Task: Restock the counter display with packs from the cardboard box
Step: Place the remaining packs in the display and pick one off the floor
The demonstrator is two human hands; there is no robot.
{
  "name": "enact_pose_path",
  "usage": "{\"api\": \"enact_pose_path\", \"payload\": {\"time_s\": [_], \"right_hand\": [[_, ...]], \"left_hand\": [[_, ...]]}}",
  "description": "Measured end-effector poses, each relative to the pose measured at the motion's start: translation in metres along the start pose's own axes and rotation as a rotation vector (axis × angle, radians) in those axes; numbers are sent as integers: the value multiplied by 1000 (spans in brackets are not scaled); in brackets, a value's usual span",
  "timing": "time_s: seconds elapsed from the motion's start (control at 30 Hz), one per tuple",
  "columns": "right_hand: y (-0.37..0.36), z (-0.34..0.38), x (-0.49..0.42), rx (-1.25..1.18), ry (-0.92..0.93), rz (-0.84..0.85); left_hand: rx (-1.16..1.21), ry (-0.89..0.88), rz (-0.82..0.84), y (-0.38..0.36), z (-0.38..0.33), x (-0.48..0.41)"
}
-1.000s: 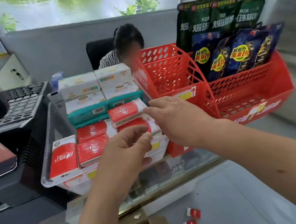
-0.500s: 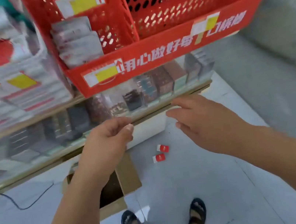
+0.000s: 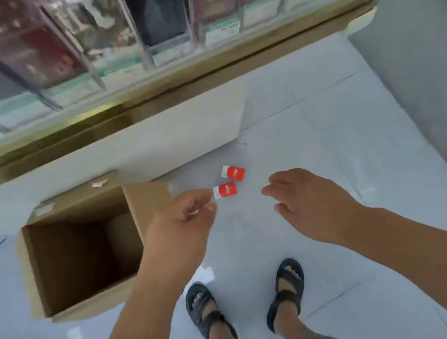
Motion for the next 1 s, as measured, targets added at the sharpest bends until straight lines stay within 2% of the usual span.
{"api": "enact_pose_path", "payload": {"time_s": [0.17, 0.5, 0.73, 0.87, 1.0], "right_hand": [[-112, -22, -85, 26, 7, 100], [-313, -69, -268, 209, 112, 131], [-404, -77, -365, 330, 121, 157], [-443, -80, -387, 408, 108, 227], [-440, -79, -384, 382, 80, 202]], "left_hand": [[26, 25, -25, -33, 85, -82], [39, 70, -125, -84, 246, -228], [104, 141, -179, -93, 327, -283], [126, 160, -177, -92, 341, -294], [141, 172, -157, -98, 338, -291]]}}
Point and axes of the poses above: each hand's wrist, its own x-axis away from the middle knuckle, its own y-axis out of the back of the hand, z = x × y, the point moved 10 cm from there along -x, towards the middle knuckle, and after that the axes turned 5 degrees about z, right-handed, at the moved point
